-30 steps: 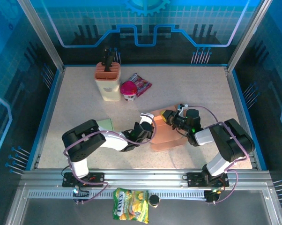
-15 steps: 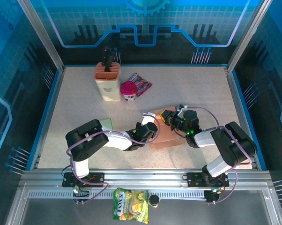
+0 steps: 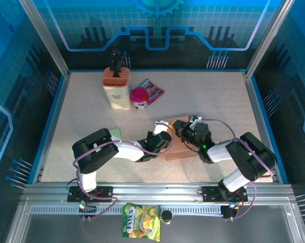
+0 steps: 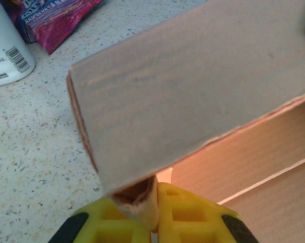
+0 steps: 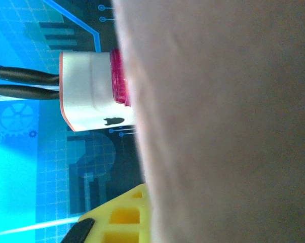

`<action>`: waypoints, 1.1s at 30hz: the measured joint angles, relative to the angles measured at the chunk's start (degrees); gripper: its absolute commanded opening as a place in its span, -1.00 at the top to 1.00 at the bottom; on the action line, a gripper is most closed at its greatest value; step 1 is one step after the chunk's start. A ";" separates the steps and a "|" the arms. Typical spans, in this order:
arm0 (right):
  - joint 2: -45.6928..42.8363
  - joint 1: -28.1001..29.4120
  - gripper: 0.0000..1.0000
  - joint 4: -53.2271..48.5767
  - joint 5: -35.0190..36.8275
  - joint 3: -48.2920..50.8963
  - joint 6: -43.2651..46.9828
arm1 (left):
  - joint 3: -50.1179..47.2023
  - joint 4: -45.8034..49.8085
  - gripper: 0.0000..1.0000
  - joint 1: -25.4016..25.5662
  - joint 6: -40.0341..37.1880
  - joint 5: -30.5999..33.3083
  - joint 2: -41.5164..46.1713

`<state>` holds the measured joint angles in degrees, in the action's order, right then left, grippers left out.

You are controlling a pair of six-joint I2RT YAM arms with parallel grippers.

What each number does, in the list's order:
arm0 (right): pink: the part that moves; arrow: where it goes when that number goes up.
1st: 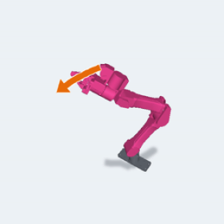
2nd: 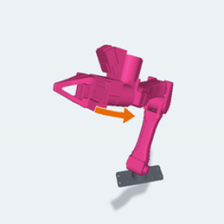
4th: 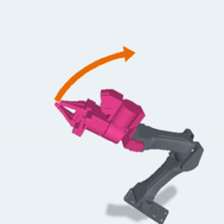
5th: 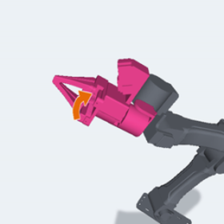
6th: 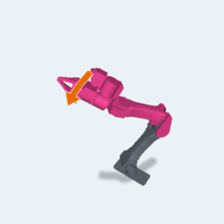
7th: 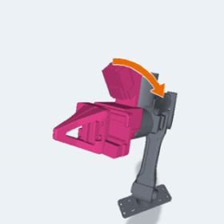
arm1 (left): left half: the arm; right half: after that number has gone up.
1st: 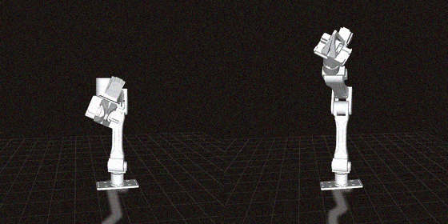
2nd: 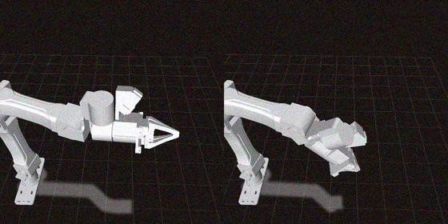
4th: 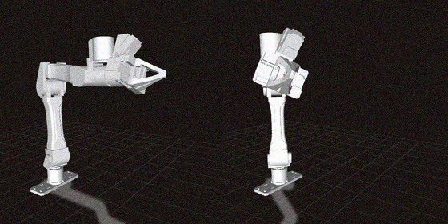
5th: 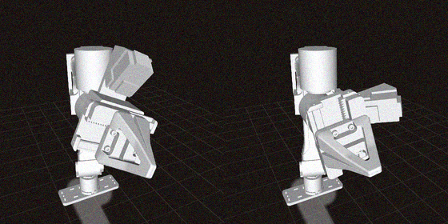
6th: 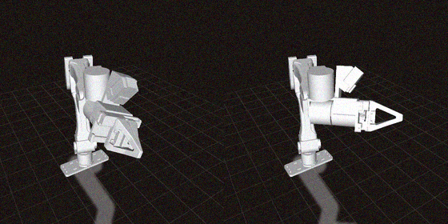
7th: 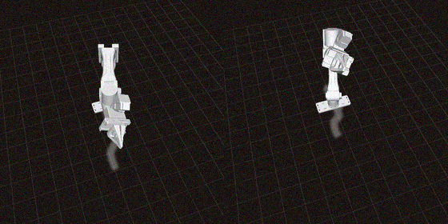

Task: Fold the paper box

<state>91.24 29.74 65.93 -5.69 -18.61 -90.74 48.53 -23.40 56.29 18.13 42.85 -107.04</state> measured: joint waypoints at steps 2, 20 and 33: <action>1.81 0.13 0.98 2.82 0.46 0.31 -0.87 | 0.55 0.92 1.00 -0.11 0.24 0.55 -0.17; -14.47 1.64 -0.68 -18.75 -3.58 0.68 2.51 | 7.26 17.44 1.00 -1.09 10.51 3.21 1.31; -45.09 -19.34 -0.31 -61.29 -13.42 -7.21 24.63 | 0.48 23.19 1.00 -8.63 9.94 -7.91 15.52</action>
<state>46.15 10.39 4.64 -19.11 -25.82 -66.11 49.01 -0.21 47.66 28.08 34.94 -91.53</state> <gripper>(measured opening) 0.700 0.053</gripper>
